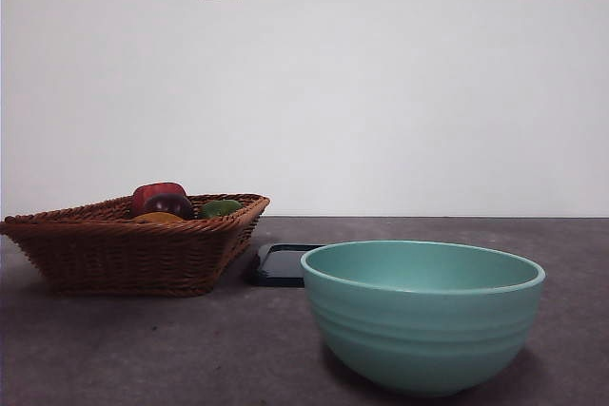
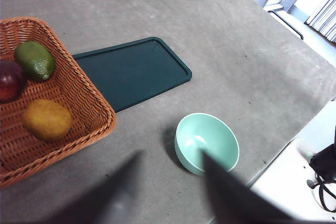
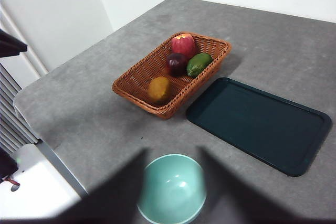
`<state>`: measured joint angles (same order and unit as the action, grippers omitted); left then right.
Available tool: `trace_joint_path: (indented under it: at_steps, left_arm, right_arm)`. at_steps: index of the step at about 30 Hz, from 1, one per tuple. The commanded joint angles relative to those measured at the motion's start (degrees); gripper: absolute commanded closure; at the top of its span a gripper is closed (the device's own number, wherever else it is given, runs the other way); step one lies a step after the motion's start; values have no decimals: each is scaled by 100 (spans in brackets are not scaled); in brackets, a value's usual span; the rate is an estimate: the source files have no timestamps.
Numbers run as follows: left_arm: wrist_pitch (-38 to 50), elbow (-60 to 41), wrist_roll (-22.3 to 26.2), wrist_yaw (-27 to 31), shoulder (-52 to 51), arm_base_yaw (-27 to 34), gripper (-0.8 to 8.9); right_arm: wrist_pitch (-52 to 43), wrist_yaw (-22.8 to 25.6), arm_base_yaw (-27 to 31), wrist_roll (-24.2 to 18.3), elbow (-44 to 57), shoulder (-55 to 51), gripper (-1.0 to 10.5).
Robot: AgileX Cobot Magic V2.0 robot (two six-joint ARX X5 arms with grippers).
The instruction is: Pick up the wifruite, put it on the bowl, pick up the plate, put it on desk
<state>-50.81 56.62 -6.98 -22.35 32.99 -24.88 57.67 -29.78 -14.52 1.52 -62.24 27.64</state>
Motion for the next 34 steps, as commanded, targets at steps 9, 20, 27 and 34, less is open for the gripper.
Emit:
trace_joint_path:
  at_steps: [9,20,27,34]
  left_arm:
    - [72,118,-9,-17,31,-31,160]
    - [70,118,-11,-15,31,-31,161]
    - [61,118,-179,35,85,-31,161]
    - [61,120,-319,46,647,-26,161]
  right_arm:
    - [-26,26,-24,-44,-109,33,391]
    - [-20,15,-24,-42,-109,33,363]
    - [-20,-13,-24,-33,-109,33,315]
    - [-24,-26,-24,-4,-109,33,295]
